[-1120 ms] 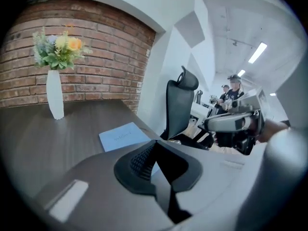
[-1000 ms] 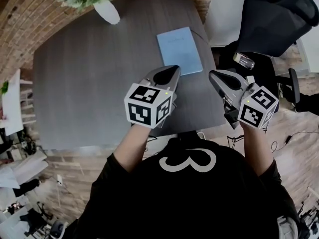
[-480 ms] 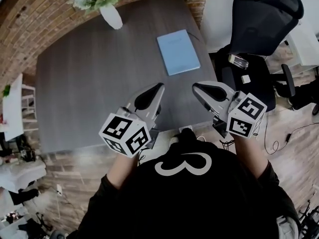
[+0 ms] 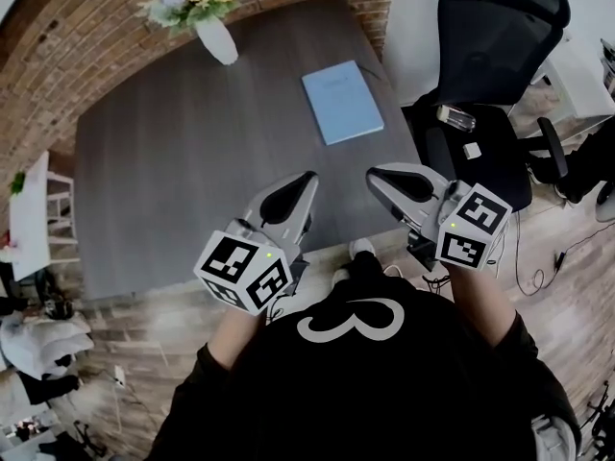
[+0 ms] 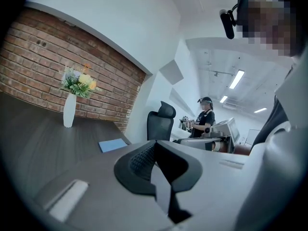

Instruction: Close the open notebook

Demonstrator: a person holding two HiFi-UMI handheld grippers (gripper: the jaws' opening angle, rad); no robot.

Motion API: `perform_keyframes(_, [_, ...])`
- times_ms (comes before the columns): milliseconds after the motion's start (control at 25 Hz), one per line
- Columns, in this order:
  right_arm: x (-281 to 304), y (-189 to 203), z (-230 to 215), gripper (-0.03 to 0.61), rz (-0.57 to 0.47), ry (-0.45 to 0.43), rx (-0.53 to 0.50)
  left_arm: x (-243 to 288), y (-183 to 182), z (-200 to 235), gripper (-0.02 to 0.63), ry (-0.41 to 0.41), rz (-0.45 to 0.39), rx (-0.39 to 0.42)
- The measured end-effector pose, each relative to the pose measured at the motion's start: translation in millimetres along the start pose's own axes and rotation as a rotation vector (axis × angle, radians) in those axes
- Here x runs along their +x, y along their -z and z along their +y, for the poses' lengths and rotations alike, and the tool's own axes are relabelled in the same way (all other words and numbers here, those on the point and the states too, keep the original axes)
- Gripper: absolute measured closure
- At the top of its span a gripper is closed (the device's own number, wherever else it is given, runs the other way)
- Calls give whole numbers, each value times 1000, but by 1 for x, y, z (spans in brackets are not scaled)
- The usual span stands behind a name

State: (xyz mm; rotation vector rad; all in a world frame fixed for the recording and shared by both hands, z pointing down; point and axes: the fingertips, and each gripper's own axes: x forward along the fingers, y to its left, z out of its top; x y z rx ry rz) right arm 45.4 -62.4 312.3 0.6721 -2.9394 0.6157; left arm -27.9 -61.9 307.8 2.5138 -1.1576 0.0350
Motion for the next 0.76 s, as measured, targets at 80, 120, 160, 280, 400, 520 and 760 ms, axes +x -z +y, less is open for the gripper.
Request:
perform_keyframes(80, [-1,3,3,577,-2,3,5,-3,0,-4,598,4,-2,5])
perform_keyframes(120, [-2,5,5,577,-4,4,4,-5,1,-5,598,6,-3,8])
perform_keyframes(160, [-2,6,7,577,-6,5,2,-7,2,-6,598,6,-4,12])
perform_keyframes(280, [-4,7,14,577,-13,9,-10,-13,4,-10,598,4,-8,27])
perform_keyframes(400, [-5,4,20,577,-17,13,-22,-20,2,-13,598,3,-13,37])
perform_keyframes(520, [-5,2,25,577,-20,15,-27,-26,0,-16,598,1,-19,41])
perform_keyframes(760, [-6,2,38,577,-23,13,-34,-39,-2,-18,598,-6,-30,46])
